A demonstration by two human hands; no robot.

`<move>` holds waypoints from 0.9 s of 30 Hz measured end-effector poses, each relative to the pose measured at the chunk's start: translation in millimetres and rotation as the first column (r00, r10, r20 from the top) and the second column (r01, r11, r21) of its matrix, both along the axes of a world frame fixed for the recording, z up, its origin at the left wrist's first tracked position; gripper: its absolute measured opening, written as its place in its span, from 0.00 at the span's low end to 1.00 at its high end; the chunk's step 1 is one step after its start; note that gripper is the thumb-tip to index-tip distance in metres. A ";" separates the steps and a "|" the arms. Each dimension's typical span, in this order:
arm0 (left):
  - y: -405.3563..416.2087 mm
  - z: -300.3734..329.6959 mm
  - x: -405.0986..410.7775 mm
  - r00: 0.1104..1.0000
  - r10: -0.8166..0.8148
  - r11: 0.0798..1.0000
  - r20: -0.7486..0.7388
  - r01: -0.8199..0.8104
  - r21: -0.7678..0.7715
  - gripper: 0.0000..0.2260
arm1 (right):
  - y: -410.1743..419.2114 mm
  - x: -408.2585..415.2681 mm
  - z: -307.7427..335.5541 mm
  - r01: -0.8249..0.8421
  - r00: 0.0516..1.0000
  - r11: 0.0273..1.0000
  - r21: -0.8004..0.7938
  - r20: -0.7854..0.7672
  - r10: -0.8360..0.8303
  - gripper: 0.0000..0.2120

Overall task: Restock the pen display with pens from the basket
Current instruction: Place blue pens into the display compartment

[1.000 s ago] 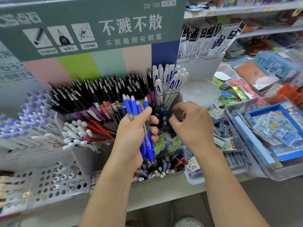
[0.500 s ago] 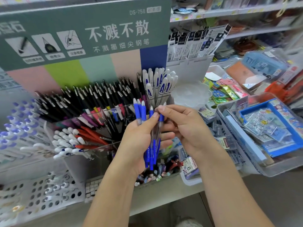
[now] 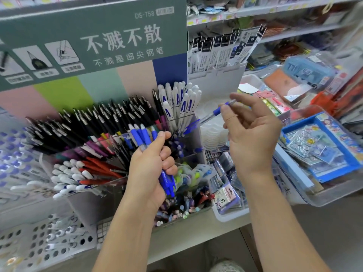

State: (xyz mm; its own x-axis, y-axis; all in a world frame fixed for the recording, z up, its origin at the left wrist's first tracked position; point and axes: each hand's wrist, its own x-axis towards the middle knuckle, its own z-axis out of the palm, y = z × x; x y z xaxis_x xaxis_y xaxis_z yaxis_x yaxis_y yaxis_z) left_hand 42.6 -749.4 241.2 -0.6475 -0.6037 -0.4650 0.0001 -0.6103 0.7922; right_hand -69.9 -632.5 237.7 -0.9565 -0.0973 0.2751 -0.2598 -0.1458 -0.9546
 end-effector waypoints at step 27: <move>-3.0 1.9 7.9 0.996 -0.077 0.996 -0.048 0.074 -0.050 0.09 | -24.6 10.8 -20.4 -0.202 0.977 0.811 0.549 0.052 0.208 0.02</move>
